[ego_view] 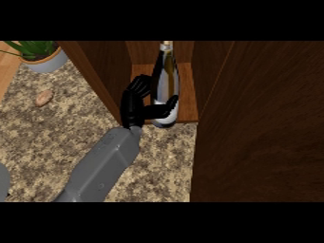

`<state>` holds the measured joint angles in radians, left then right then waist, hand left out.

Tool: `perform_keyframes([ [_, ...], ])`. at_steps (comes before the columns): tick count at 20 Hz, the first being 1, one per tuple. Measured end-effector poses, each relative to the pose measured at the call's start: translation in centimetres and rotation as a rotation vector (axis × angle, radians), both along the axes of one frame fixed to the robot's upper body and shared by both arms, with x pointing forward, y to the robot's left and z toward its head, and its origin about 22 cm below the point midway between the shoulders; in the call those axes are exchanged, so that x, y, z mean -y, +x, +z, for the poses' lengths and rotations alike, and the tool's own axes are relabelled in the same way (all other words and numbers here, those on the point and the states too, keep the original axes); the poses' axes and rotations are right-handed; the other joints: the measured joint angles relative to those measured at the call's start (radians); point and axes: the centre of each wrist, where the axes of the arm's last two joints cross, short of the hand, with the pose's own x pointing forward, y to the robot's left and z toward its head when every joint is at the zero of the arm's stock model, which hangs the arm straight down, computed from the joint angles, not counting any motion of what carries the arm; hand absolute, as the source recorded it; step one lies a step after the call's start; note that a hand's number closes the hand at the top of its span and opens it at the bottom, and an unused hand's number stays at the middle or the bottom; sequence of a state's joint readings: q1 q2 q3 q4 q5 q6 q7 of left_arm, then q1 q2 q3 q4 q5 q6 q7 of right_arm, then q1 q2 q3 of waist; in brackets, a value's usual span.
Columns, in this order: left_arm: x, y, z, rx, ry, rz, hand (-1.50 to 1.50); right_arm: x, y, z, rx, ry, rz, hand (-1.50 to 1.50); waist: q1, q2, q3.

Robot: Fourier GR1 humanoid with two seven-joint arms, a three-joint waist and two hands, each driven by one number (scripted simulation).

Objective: Pick up the wine, place it into the cabinet and close the cabinet

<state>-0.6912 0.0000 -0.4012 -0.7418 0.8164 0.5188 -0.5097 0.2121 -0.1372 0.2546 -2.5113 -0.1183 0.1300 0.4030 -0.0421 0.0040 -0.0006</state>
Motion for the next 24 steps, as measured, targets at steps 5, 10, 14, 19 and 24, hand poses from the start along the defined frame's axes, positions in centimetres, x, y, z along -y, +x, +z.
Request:
perform_keyframes([
  [5, 0.2, 1.8, 1.1, -0.008, -0.003, 0.021, 1.5, 0.0, 0.0, 0.1, -0.004, -0.003, 0.003, -1.5, -0.002, 0.001, 0.0],
  [10, 0.4, 3.3, 2.2, -0.01, 0.009, 0.042, 1.5, -0.1, 0.2, 0.2, 0.0, 0.0, 0.005, -1.5, -0.004, 0.004, 0.0],
  [14, 0.2, 4.4, 2.7, -0.026, 0.042, 0.053, 1.5, 0.0, 0.3, 0.1, 0.003, 0.003, 0.001, -1.5, 0.001, 0.006, 0.0],
  [19, -0.1, 5.6, 3.4, -0.033, 0.138, 0.109, 1.5, 0.2, 0.4, 0.1, 0.007, -0.005, -0.004, -1.5, -0.001, 0.01, 0.0],
  [24, -1.1, 6.9, 4.6, -0.021, 0.257, 0.182, -1.5, 0.0, 0.8, 0.2, 0.016, -0.003, 0.007, -1.5, -0.008, 0.011, -0.001],
])
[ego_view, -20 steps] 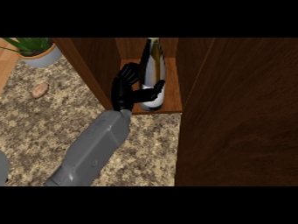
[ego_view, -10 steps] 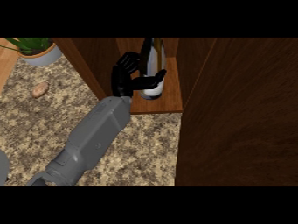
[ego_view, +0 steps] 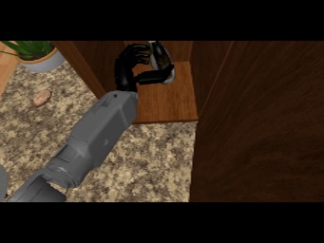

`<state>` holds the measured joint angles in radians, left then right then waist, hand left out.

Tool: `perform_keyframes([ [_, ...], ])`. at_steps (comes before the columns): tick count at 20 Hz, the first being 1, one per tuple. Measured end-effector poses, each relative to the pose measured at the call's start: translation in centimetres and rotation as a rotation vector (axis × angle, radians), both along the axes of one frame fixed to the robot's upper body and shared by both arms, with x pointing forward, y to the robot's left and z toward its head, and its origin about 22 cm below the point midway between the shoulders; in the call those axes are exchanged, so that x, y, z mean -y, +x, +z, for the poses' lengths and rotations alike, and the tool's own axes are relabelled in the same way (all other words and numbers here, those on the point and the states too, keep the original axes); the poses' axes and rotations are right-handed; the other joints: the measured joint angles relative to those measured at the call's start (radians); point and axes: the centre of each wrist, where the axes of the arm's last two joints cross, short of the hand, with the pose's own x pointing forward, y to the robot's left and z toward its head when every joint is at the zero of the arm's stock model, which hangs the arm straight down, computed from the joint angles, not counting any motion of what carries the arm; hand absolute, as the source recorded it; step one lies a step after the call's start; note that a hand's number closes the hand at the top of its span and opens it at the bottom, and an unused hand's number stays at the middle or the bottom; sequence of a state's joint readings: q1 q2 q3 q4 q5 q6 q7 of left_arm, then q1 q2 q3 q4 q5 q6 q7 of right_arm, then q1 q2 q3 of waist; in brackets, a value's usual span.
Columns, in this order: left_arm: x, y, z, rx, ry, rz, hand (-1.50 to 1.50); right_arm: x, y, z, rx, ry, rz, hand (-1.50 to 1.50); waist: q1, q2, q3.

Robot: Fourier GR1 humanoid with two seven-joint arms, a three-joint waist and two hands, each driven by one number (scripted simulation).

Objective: Pick up the wine, place it into the cabinet and close the cabinet

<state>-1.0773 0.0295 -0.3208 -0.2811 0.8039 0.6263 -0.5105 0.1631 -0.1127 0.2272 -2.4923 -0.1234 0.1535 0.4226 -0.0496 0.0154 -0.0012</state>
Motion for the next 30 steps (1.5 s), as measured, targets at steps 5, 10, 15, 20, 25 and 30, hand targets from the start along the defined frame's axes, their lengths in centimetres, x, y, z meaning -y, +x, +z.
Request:
perform_keyframes([
  [5, -0.5, 0.6, 0.3, -0.01, 0.116, 0.043, -1.5, -0.2, -0.1, -0.1, -0.009, 0.011, 0.014, -1.5, -0.011, -0.001, 0.0],
  [10, -0.9, 0.7, 0.0, -0.024, 0.17, 0.054, -1.5, -0.4, -0.4, -0.3, -0.009, 0.021, 0.027, -1.5, -0.015, -0.003, 0.002],
  [15, -1.1, 0.7, -0.2, -0.029, 0.201, 0.06, -1.5, -0.6, -0.4, -0.4, -0.01, 0.026, 0.035, -1.5, -0.019, -0.003, 0.003],
  [20, -1.1, 0.9, 0.1, -0.024, 0.205, 0.058, -1.5, -0.5, -0.4, -0.3, -0.006, 0.016, 0.035, -1.5, -0.02, 0.001, 0.002],
  [25, -1.1, 0.9, 0.2, 0.033, 0.19, -0.01, -1.5, -0.4, -0.6, -0.6, -0.017, 0.019, 0.034, -1.5, -0.019, 0.003, 0.001],
  [30, -0.6, 0.8, 0.3, 0.094, 0.16, -0.076, -1.5, -0.4, -0.7, -0.7, -0.016, 0.018, 0.04, -1.5, -0.009, 0.001, 0.001],
])
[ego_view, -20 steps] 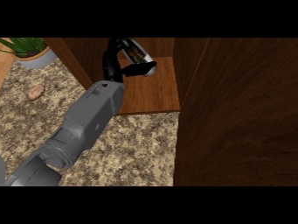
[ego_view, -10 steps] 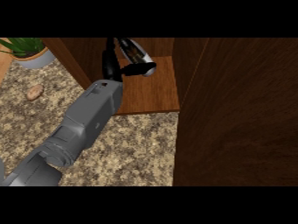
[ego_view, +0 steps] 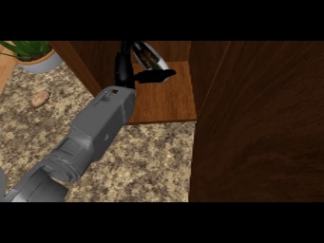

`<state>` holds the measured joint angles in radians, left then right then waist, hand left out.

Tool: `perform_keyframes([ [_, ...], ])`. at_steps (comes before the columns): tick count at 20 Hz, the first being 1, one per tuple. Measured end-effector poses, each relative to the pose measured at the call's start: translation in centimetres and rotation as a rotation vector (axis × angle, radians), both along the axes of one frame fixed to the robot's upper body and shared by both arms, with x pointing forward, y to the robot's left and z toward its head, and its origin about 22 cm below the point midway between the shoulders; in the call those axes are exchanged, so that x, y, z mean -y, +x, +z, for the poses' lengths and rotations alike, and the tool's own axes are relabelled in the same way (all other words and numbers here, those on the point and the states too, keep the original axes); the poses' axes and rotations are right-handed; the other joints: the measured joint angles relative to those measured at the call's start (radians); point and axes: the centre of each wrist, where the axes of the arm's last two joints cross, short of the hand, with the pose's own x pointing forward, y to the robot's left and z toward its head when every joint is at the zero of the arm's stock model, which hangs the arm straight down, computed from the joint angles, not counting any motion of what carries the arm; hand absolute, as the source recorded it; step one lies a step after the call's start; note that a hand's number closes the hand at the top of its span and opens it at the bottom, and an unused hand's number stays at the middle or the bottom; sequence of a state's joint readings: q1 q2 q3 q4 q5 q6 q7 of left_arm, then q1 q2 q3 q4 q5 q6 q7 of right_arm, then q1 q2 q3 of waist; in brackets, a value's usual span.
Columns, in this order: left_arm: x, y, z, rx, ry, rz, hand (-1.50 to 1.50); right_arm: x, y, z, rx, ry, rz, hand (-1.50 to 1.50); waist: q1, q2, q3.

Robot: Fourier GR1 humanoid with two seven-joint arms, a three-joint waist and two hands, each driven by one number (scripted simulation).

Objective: Pick up the wine, place it into the cabinet and close the cabinet

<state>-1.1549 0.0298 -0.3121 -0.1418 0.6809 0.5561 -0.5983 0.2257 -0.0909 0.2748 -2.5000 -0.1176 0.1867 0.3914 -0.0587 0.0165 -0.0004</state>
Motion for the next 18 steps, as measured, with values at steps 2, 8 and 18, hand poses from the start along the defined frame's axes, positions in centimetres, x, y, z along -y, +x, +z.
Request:
perform_keyframes([
  [2, 0.2, -0.1, -0.1, 0.02, -0.025, -0.026, -1.5, 0.3, -0.1, -0.1, 0.0, -0.005, -0.008, -1.5, 0.004, -0.003, 0.0],
  [8, 1.1, -0.5, 0.1, 0.089, -0.106, -0.099, -1.5, 0.1, -0.5, -0.3, -0.018, 0.017, -0.014, -1.5, 0.026, -0.013, 0.0],
  [18, 2.2, -2.0, 0.1, 0.148, -0.18, -0.19, -1.5, 0.1, -0.6, -0.3, -0.035, 0.017, -0.029, -1.5, 0.062, -0.028, 0.0],
])
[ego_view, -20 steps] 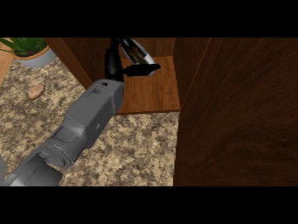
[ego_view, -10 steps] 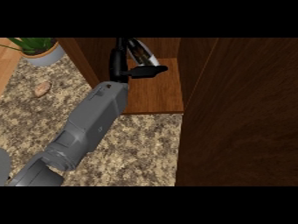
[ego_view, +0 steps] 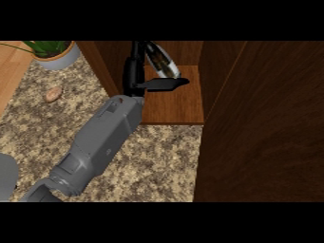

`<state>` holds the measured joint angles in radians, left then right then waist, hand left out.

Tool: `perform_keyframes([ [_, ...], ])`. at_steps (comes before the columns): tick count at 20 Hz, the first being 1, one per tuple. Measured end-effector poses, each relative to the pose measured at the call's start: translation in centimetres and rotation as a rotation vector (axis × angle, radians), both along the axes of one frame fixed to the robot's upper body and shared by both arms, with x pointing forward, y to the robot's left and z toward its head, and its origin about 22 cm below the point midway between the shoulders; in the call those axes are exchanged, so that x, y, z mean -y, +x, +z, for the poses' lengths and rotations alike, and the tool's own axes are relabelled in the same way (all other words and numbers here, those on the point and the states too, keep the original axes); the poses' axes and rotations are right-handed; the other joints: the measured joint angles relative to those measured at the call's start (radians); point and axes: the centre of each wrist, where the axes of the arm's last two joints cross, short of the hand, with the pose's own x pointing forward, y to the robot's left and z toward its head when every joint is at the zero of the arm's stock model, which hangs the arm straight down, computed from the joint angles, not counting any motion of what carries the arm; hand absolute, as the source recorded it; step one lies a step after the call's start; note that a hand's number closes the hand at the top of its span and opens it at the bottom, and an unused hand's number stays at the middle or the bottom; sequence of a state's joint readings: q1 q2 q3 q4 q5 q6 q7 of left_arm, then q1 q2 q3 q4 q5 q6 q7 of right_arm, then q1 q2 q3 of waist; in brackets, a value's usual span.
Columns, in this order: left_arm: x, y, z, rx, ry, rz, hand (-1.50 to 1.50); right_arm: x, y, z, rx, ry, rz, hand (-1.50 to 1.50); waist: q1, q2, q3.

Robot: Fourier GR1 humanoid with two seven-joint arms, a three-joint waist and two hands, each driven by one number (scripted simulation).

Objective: Pick up the wine, place it into the cabinet and close the cabinet

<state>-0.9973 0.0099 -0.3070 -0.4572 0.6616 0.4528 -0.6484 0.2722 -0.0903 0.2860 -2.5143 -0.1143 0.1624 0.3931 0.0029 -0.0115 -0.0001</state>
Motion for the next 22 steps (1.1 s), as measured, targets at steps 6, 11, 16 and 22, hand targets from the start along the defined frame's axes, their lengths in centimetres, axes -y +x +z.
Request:
perform_keyframes([
  [6, -0.5, -1.8, -0.3, 0.0, -0.036, -0.041, -1.5, 0.0, -0.1, -0.1, -0.006, 0.005, -0.015, -1.5, 0.013, -0.006, 0.0],
  [11, -0.5, -4.9, -1.0, 0.0, -0.075, -0.084, -1.5, -0.1, -0.2, -0.3, -0.01, 0.004, -0.012, -1.5, 0.015, -0.006, 0.0],
  [16, -0.3, -9.1, -1.6, -0.005, -0.117, -0.112, -1.5, -0.1, -0.2, -0.1, -0.004, 0.0, -0.013, -1.5, 0.014, -0.004, 0.0],
  [22, -1.5, -14.0, -1.7, 0.016, -0.137, -0.122, -1.5, -0.5, -0.1, 0.0, 0.003, 0.001, 0.006, -1.5, 0.007, 0.0, 0.0],
])
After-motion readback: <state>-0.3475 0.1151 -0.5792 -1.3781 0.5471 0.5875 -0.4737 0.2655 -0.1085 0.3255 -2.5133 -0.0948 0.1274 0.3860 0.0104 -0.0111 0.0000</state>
